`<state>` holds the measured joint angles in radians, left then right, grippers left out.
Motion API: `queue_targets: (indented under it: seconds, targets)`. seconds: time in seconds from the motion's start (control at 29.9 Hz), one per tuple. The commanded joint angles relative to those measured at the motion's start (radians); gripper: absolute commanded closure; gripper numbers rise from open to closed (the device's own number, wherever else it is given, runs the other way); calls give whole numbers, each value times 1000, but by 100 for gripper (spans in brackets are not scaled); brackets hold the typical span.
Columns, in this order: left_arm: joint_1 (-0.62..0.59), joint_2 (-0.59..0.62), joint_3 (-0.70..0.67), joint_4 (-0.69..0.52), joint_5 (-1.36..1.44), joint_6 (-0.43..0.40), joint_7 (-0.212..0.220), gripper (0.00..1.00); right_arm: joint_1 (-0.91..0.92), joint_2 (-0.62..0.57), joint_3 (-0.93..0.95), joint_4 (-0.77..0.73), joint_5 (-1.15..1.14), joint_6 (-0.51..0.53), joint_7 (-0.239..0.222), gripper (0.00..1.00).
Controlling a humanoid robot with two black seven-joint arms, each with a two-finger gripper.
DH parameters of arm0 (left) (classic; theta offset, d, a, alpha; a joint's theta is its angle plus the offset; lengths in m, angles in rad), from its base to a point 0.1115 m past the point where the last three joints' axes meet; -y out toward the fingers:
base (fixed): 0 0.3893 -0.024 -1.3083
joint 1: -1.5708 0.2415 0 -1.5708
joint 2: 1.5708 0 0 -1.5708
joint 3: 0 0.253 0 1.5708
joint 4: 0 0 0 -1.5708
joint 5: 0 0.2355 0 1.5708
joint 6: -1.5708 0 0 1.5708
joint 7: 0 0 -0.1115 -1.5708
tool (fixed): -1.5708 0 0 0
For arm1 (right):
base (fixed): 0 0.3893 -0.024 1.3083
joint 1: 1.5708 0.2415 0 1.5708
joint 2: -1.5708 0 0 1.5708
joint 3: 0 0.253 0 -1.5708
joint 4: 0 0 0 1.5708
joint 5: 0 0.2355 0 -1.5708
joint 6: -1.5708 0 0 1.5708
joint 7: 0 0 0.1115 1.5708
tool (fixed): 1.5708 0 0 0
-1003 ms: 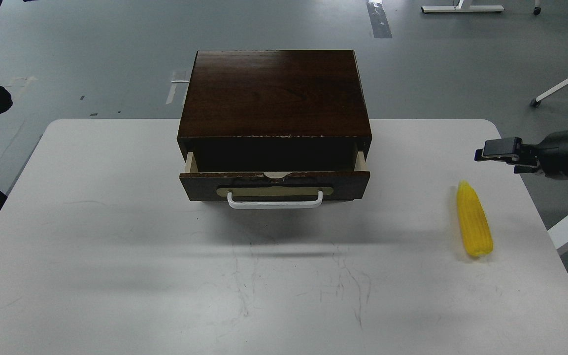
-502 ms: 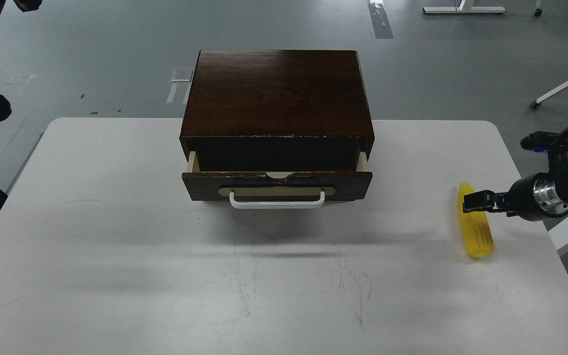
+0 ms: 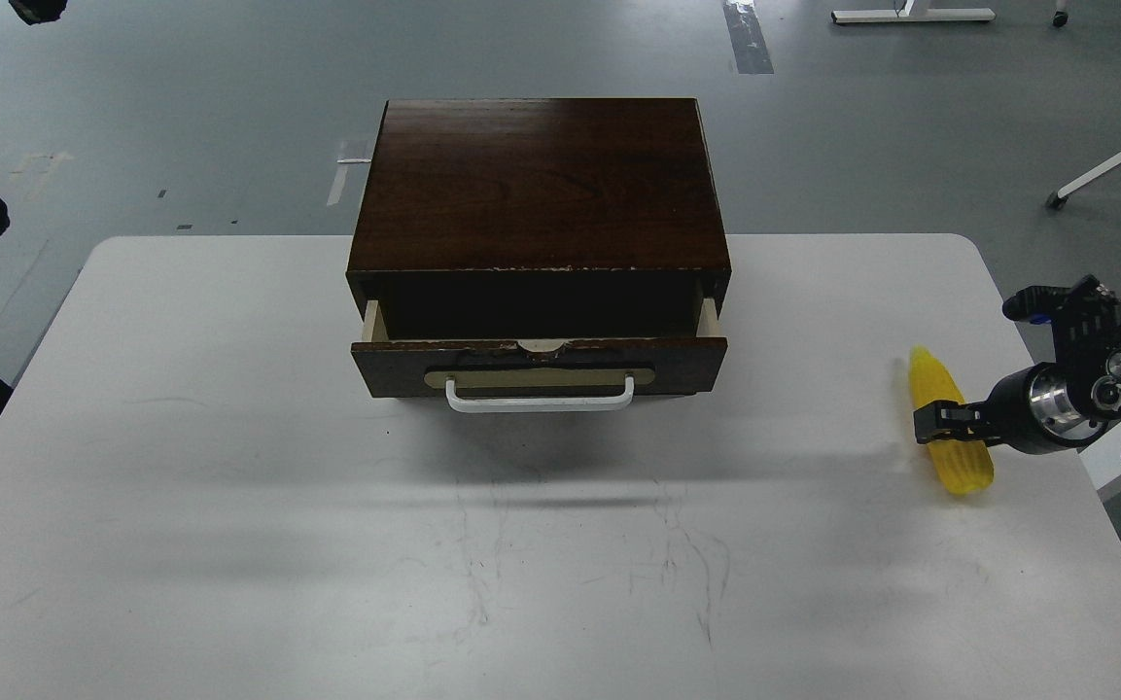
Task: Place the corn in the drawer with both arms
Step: 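Grasp the corn cob with the right gripper and lift it, then carry the corn over the open drawer and lower it inside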
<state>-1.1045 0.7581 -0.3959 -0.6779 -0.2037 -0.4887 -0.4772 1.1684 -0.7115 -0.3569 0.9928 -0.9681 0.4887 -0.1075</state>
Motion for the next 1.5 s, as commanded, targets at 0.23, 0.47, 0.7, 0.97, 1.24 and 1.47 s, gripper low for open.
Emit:
queue_targets:
  seconds: [0.23, 0.47, 0.7, 0.97, 1.24, 1.47]
  targets:
    - [0, 14, 0, 1, 1, 0, 0, 2, 27, -5, 1, 18, 9, 0, 0, 91]
    - [-2, 29, -1, 1, 4, 0, 0, 2, 200, -131, 10, 148, -6, 0, 2, 100]
    - [-3, 35, -1, -2, 10, 0, 2, 2, 450, -171, 13, 248, -61, 0, 8, 100]
    - [-14, 61, -3, -9, 12, 0, 6, 2, 698, -114, 35, 397, -326, 0, 78, 100]
    - [-14, 66, -5, -12, 12, 0, 5, 2, 752, -28, 35, 532, -771, 0, 279, 100]
    - [-15, 67, -6, -11, 10, 0, 2, 2, 772, 125, 33, 575, -1003, 0, 373, 100]
